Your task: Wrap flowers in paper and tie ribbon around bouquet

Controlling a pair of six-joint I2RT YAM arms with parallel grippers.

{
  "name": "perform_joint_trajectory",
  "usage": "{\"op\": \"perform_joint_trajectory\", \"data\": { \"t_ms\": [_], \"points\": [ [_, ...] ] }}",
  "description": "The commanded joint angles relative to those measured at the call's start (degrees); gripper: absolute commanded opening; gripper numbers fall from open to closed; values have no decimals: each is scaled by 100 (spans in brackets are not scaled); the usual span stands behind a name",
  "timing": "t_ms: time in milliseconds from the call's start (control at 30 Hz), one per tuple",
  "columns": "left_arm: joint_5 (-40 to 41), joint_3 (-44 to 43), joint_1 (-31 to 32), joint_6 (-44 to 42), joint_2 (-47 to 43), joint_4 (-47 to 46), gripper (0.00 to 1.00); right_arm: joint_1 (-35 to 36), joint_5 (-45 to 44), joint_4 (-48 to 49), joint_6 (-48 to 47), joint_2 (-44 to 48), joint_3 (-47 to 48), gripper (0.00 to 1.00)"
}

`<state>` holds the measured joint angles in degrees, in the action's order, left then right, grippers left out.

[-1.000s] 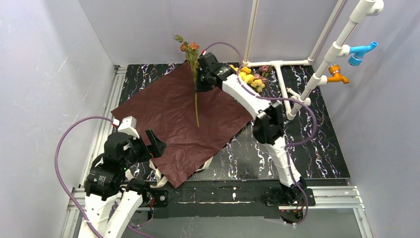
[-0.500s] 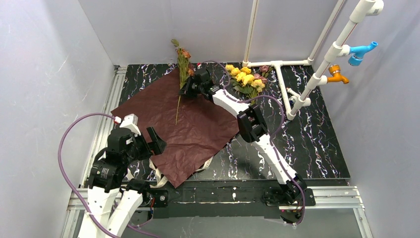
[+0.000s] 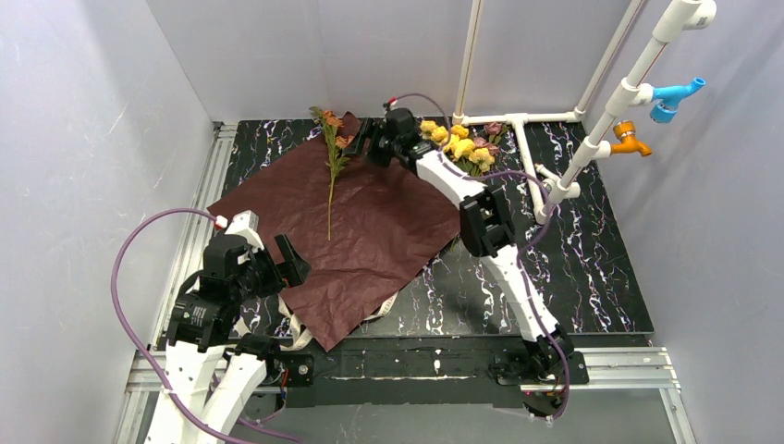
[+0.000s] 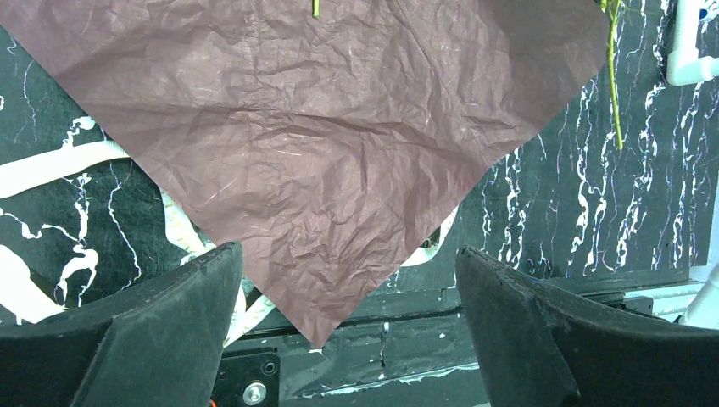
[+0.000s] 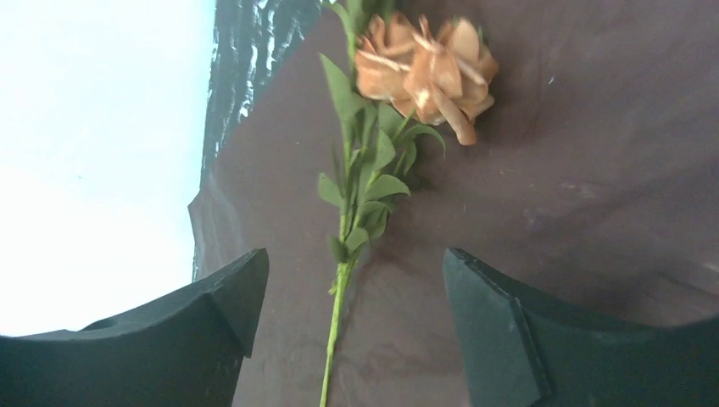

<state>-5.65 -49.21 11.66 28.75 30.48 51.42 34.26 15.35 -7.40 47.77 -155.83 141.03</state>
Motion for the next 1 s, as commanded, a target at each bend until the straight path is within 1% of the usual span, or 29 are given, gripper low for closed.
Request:
{"op": "perform_joint_trajectory", "data": {
  "t_ms": [0, 100, 167, 300, 433, 500, 567, 633, 767, 867, 967],
  "points": [
    [-84, 82, -54, -1, 90, -45, 95, -115, -35, -422, -786, 1741, -323, 88],
    [-98, 119, -53, -62, 259, -188, 95, -137, -571, -1297, -1589, 2821, -1214, 98],
    [-124, 101, -61, -94, 412, -219, 94, -131, -1069, -1784, -2111, 3601, -1996, 98],
    [-291, 78, -58, -150, 551, -201, 92, -154, -2352, -2567, -3060, 5047, -4017, 98],
    [-300, 128, -65, -138, 426, -255, 92, -320, -3366, -3211, -3403, 5837, -5358, 98],
    [-313, 149, -67, -142, 371, -282, 92, -523, -3597, -3356, -3354, 6023, -5886, 95],
    [-327, 161, -67, -142, 342, -281, 92, -732, -3655, -3286, -3293, 6139, -6360, 92],
    [-316, 165, -67, -142, 281, -281, 92, -896, -3872, -3294, -3170, 6128, -6615, 91],
    [-288, 177, -67, -128, 164, -281, 92, -1081, -4172, -3317, -3057, 5762, -6685, 89],
    [-279, 189, -67, -116, 87, -287, 92, -1138, -4153, -3393, -3067, 5350, -6527, 85],
    [-262, 193, -67, -109, 51, -282, 91, -1191, -3979, -3294, -3127, 5003, -6586, 82]
  ]
}}
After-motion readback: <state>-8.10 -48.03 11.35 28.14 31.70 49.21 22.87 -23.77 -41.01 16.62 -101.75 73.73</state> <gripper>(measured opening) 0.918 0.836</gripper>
